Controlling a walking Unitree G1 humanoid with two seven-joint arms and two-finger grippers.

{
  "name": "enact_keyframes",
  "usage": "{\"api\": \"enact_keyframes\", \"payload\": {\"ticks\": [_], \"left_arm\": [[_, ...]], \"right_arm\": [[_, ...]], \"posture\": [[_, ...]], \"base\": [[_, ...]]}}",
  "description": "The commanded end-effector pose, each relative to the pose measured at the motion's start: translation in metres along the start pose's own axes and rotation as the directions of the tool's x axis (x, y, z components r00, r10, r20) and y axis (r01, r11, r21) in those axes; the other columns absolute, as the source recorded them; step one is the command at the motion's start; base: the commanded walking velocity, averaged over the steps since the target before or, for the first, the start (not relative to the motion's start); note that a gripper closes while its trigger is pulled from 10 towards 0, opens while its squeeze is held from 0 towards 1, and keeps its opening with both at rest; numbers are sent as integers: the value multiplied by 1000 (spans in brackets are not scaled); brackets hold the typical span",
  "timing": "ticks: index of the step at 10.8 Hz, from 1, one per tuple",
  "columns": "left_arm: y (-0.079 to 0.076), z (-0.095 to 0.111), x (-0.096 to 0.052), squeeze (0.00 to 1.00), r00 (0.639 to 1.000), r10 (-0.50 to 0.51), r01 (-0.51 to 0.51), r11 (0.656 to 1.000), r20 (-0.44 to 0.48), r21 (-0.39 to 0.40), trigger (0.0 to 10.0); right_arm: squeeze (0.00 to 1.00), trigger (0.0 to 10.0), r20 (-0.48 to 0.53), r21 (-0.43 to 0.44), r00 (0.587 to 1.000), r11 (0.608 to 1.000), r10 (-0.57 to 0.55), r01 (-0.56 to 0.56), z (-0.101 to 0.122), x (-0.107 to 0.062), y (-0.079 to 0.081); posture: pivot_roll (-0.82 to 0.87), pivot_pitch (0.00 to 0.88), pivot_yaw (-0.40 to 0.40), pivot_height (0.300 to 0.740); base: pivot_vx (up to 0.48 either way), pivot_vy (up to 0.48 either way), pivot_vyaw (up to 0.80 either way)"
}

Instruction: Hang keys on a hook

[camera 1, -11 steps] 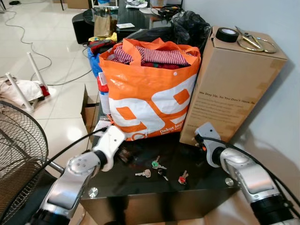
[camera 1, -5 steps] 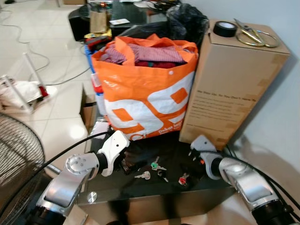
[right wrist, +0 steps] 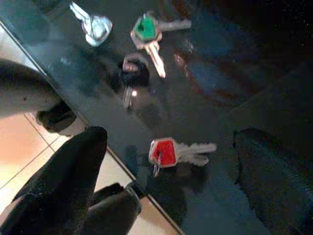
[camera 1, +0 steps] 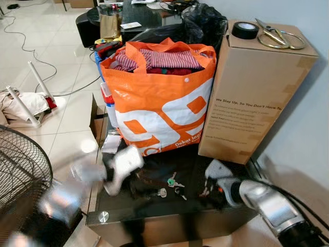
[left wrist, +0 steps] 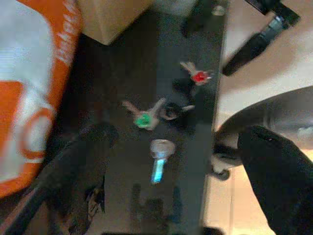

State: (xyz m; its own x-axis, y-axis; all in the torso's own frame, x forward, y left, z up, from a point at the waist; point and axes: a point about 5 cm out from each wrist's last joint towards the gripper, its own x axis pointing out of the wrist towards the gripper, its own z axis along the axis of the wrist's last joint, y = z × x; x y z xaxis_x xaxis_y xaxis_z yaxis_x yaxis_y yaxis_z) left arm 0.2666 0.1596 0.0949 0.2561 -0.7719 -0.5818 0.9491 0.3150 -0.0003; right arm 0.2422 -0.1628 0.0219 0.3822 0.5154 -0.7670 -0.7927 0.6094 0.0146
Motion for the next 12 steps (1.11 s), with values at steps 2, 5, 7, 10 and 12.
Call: {"api": "enact_keyframes", "payload": {"ticks": [2, 5, 7, 10, 12], "left_arm": [[15, 5, -7, 0, 998, -29, 32, 998, -47, 55, 10000], [18, 12, -7, 0, 997, -55, 59, 995, -60, 81, 10000], [16, 13, -5, 0, 992, -103, 109, 989, -68, 95, 10000], [14, 14, -4, 0, 991, -120, 126, 987, -61, 102, 10000], [14, 16, -4, 0, 993, -105, 110, 988, -43, 108, 10000]], "right_arm": [[0, 10000, -52, -31, 998, 999, -35, 34, -10, 14, -8], [0, 10000, -92, -15, 990, 994, -107, 106, -25, 47, 4], [0, 10000, -104, -49, 989, 994, -103, 98, -13, 72, 25], [0, 9255, 53, -18, 996, 997, -71, 72, 32, 99, 59], [0, 10000, 256, 111, 959, 989, -124, 98, 86, 109, 82]], "posture": [[-152, 0, 49, 740], [-163, 0, 59, 740], [-165, 0, 59, 740], [-168, 0, 61, 740], [-170, 0, 65, 740]], "base": [[0, 0, 0], [0, 0, 0], [0, 0, 0], [0, 0, 0], [0, 0, 0]]}}
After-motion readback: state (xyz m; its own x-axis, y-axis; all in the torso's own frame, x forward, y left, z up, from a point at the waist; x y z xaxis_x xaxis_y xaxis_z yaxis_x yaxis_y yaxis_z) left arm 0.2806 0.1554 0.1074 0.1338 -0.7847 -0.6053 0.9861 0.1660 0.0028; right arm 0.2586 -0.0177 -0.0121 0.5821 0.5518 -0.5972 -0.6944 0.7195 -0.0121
